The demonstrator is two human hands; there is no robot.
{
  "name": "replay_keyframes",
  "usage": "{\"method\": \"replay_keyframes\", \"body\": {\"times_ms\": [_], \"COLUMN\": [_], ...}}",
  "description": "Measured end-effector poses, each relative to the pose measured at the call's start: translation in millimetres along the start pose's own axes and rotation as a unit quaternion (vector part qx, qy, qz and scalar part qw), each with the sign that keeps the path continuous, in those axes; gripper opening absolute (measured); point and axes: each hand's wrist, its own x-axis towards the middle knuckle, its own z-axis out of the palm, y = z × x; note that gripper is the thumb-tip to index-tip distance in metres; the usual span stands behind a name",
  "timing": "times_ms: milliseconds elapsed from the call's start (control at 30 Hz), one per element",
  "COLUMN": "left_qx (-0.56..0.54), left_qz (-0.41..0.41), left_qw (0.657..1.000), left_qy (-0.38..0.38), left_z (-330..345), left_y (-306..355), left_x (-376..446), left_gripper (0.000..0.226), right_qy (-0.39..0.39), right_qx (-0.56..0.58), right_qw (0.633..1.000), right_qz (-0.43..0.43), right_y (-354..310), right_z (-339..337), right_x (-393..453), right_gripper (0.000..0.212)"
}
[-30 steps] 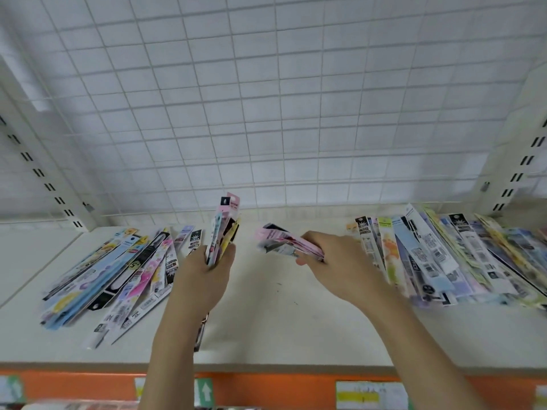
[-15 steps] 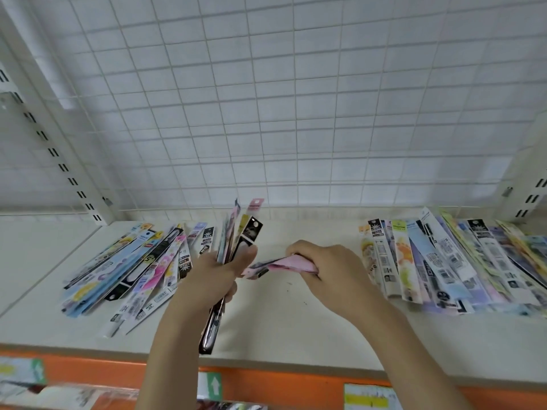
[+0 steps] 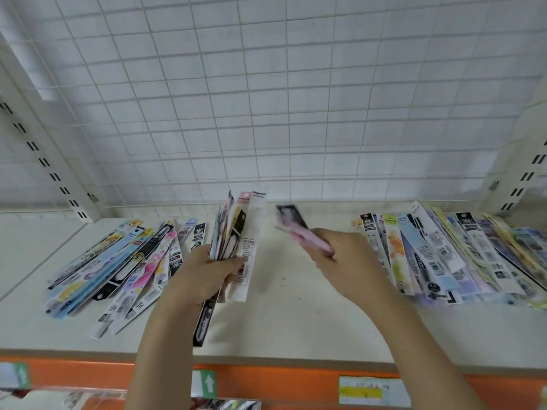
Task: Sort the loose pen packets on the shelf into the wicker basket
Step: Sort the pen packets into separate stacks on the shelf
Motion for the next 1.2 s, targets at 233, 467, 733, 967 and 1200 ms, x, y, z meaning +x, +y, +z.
{"method": "replay_keyframes", "body": {"times_ms": [233,467,733,967,1200], "left_qx": [-0.004,-0.04,-0.099,-0.107,-0.145], "left_qz": [-0.004,-0.004,-0.03,-0.024,-0.027], "left_qw": [1.0,0.998,0.992,0.989,0.979], "left_qy": [0.019,0.039,0.076,0.102,0.141], "left_z": [-3,-6,-8,-16,-25], "left_y": [1,1,-1,-3,-11], "left_x": [-6,-14,-21,-28,-24], "left_gripper": [0.031,0.021,0.018,0.014,0.024], "right_qy": [-0.025,-0.059,-0.055,-0.047,-0.032], "right_qx": [0.145,0.119,0.137,0.07,0.038], "right_qw": [0.984,0.984,0.986,0.994,0.998], "right_qz": [0.097,0.122,0.075,0.065,0.046], "right_y": [-14,-16,-14,-22,-30], "right_z": [-23,-22,-22,-15,-10], "right_x": [4,4,5,9,11], "right_gripper": [0.018,0.038,0.011,0.036,0.027]}}
